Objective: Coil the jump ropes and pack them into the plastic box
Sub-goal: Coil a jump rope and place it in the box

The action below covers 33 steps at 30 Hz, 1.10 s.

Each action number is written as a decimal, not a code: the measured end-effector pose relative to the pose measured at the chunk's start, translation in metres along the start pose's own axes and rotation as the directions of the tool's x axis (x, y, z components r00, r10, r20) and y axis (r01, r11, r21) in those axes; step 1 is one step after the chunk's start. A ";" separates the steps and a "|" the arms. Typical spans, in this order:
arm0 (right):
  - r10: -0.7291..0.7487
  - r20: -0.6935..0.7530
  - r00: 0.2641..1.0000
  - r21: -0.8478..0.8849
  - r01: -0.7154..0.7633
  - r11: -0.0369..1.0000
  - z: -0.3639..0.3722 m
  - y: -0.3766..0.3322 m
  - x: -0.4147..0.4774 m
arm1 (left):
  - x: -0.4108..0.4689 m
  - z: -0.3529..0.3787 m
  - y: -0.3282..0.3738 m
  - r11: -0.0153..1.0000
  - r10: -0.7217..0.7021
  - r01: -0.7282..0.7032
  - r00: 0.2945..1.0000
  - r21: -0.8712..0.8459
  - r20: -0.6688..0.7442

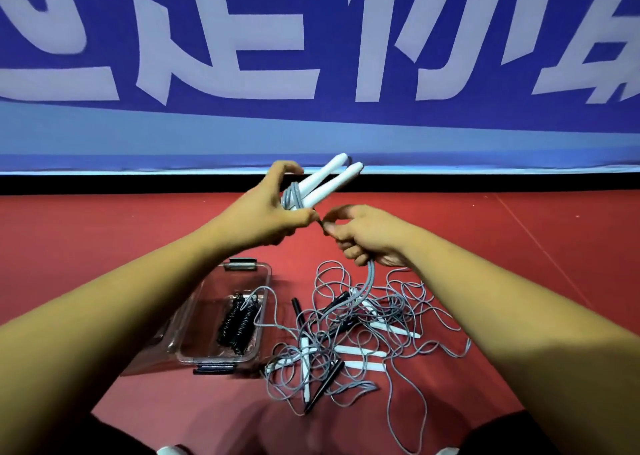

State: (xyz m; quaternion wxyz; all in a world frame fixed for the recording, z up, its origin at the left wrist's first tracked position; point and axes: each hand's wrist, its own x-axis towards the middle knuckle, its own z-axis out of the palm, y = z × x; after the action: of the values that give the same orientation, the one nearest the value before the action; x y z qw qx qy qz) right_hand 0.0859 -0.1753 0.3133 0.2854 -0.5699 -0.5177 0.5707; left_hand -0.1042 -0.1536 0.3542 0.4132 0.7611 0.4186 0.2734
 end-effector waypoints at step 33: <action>-0.505 -0.171 0.846 -0.496 0.369 0.786 -0.015 -0.026 -0.011 | 0.003 -0.004 -0.022 0.714 -0.036 -0.324 0.868 0.621 0.495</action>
State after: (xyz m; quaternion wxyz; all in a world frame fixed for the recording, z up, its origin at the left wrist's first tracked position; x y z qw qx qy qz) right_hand 0.0950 -0.1737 0.3443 0.3468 -0.5610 -0.7043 0.2626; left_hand -0.1142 -0.1426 0.3376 0.1679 0.9328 0.3129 -0.0625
